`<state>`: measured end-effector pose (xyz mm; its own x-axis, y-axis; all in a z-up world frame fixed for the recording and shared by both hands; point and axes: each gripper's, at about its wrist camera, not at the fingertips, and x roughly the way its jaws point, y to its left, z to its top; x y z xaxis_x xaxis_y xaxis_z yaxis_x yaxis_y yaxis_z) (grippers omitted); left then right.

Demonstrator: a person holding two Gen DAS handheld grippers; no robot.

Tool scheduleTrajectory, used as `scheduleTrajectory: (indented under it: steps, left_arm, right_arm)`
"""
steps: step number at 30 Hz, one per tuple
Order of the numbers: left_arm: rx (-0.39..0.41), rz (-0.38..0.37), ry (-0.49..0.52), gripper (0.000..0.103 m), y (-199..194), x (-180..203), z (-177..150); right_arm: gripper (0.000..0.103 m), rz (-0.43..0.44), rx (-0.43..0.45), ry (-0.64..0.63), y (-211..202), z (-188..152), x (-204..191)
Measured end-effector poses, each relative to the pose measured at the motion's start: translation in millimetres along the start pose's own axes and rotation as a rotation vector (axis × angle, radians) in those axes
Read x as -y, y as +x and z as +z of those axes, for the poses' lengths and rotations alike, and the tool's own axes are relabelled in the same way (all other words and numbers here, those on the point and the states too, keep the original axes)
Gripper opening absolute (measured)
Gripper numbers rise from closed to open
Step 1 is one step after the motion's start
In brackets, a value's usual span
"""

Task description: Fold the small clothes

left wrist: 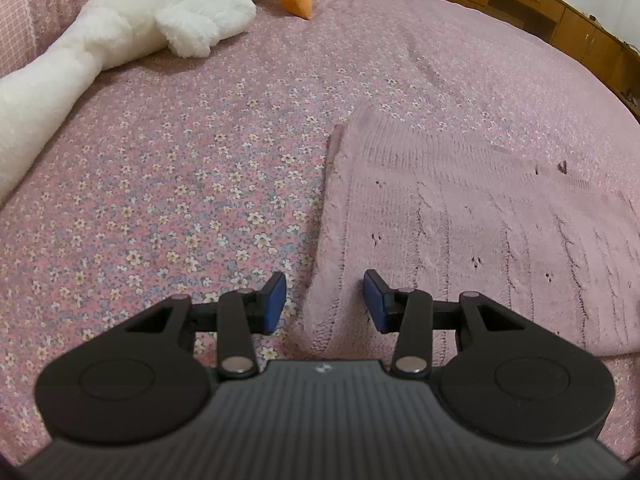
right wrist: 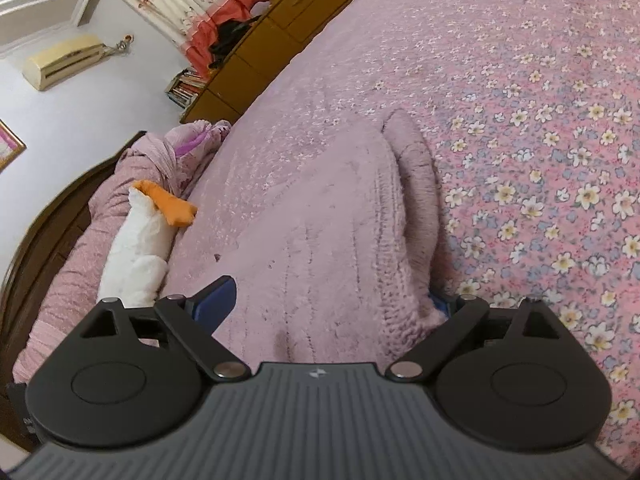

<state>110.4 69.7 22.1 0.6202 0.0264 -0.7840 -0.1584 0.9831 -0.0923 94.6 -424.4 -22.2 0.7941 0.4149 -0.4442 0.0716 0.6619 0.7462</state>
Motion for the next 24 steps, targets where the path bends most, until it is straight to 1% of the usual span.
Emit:
scheduleTrajectory:
  steps: [2, 6, 12, 18, 21, 22, 23, 24]
  left_arm:
    - [0.002, -0.002, 0.011, 0.044, 0.8, 0.0, -0.3]
    - [0.002, -0.001, 0.017, 0.046, 2.8, -1.0, -0.7]
    - [0.000, -0.001, 0.028, 0.046, 4.0, -1.0, 0.1]
    - [-0.001, -0.002, 0.018, 0.046, 5.6, -1.2, -0.4]
    - [-0.004, -0.004, 0.015, 0.045, 4.7, -2.3, 0.8]
    - [-0.004, -0.005, 0.016, 0.046, 4.6, -2.5, 0.8]
    - [-0.003, -0.005, 0.017, 0.046, 4.4, -2.8, 0.5]
    - [-0.001, -0.006, 0.018, 0.046, 4.3, -3.2, 0.3]
  right_arm:
    - [0.096, 0.013, 0.005, 0.022, -0.2, 0.9, 1.6]
    - [0.080, 0.033, -0.002, 0.046, 3.4, 1.0, 2.9]
    - [0.080, 0.010, -0.011, -0.002, 11.6, -2.1, -2.8]
    - [0.086, 0.010, 0.005, 0.015, 20.6, -5.0, -8.2]
    - [0.086, 0.004, 0.009, 0.022, 22.4, -5.2, -9.7]
    - [0.086, 0.005, 0.010, 0.031, 23.0, -4.4, -9.7]
    - [0.083, 0.006, 0.013, 0.042, 23.3, -3.9, -9.9]
    - [0.077, 0.005, 0.016, 0.056, 22.0, -2.9, -7.0]
